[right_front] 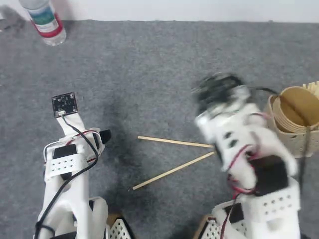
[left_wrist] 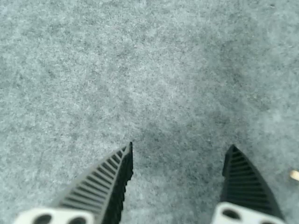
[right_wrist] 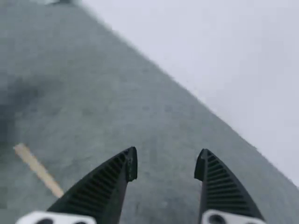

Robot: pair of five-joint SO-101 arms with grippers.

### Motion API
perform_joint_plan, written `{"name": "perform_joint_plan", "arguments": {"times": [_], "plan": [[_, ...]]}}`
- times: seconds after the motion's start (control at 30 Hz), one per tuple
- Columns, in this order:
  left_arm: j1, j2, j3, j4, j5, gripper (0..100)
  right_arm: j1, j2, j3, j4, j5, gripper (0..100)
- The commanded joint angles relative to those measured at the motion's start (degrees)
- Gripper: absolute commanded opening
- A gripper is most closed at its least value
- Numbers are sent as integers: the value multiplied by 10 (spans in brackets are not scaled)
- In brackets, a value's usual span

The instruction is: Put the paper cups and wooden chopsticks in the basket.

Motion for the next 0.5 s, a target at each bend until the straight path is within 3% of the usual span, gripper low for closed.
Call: {"name": "perform_joint_plan", "arguments": {"times": [0.0,0.2,0.47], "plan": [[2,-5,-7,-1,6,297,-44,69,11,26,28,204],[2,-5,-7,-1,6,297,-46,249,58,36,121,204],[2,-5,-7,-1,5,297,-48,482,66,-58,174,204]]}}
